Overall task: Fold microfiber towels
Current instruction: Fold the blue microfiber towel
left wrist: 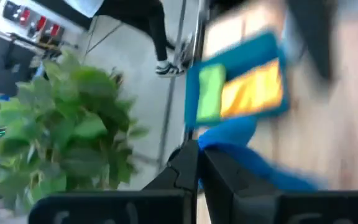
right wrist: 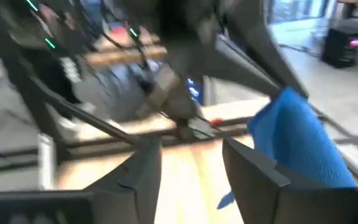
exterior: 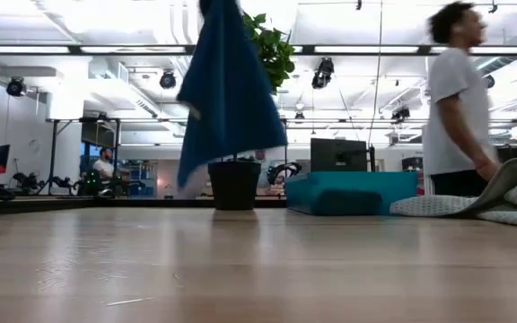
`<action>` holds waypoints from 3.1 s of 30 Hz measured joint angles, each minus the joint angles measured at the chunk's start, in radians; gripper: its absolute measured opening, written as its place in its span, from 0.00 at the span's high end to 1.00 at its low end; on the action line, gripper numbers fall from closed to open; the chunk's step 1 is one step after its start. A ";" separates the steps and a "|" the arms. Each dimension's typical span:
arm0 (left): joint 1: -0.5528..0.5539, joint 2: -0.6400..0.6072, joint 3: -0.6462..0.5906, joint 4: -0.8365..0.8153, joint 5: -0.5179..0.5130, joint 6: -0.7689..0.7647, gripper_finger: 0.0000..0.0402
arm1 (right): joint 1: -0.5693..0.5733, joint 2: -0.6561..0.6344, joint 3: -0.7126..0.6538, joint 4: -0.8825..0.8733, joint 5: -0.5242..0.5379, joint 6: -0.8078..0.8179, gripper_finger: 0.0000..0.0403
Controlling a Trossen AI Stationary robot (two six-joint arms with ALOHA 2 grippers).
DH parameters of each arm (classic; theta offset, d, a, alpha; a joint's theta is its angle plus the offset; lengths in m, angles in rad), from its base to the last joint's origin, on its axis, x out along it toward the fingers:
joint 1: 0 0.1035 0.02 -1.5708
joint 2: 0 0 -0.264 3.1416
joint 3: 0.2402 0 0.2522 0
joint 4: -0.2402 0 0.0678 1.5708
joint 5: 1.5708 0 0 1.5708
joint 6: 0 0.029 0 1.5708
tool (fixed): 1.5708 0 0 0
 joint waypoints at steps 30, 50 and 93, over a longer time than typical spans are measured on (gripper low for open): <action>0.003 -0.024 0.088 0.257 0.105 -0.045 1.00 | -0.001 0.064 0.219 -0.227 0.258 0.078 0.52; 0.002 -0.036 0.120 0.101 0.095 0.063 1.00 | 0.006 0.064 0.215 -0.453 -0.260 0.044 0.74; 0.206 0.073 0.142 -0.347 0.659 -0.664 1.00 | -0.018 0.110 0.161 -0.435 -0.049 0.246 0.59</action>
